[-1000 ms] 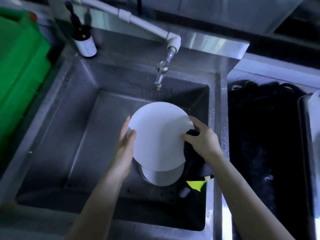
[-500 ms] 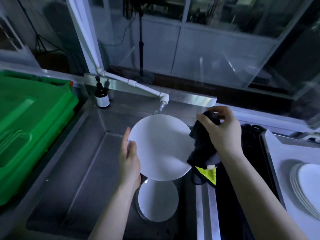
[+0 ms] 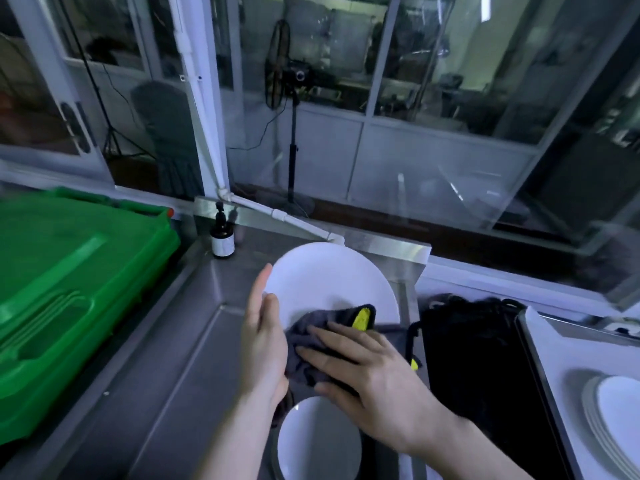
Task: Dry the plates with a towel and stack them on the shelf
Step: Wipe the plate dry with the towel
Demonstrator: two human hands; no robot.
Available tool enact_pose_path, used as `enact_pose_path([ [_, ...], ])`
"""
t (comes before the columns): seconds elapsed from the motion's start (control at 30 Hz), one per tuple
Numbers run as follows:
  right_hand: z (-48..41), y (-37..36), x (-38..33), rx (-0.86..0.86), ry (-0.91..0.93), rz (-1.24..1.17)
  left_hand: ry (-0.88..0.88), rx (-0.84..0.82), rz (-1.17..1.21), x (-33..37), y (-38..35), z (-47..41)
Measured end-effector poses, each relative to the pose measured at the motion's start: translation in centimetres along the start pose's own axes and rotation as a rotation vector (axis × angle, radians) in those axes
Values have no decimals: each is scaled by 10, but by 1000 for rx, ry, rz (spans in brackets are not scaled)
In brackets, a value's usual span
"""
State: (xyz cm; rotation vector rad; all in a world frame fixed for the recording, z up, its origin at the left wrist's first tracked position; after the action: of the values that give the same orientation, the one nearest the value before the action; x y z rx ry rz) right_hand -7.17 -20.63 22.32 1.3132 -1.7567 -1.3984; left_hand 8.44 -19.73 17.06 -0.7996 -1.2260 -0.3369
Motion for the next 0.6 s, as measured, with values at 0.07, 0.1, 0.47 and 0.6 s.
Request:
enact_pose_path([
  [0.07, -9, -5, -3, 17, 3, -28, 9, -55, 34, 2, -5, 2],
  [0.1, -18, -6, -1, 34, -15, -49, 16, -73, 63, 2, -7, 2],
  [0.47, -75, 3, 69, 124, -368, -4, -69, 6, 29, 11, -5, 5],
  [0.6, -44, -1, 61, 98, -341, 10, -44, 29, 81, 10, 4, -3],
])
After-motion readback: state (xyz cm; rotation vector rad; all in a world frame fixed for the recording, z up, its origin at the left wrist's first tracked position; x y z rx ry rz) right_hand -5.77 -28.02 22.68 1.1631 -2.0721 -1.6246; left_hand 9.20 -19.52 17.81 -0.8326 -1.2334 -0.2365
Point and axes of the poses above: each hand's wrist, its own z-axis away from the middle knuckle, its own y-axis out of the back of the hand, x = y × z, the point moved 6 cm from there along -z, towards the middle knuckle, and after that the axes turned 1 degree about z, right-handed, at the moved point
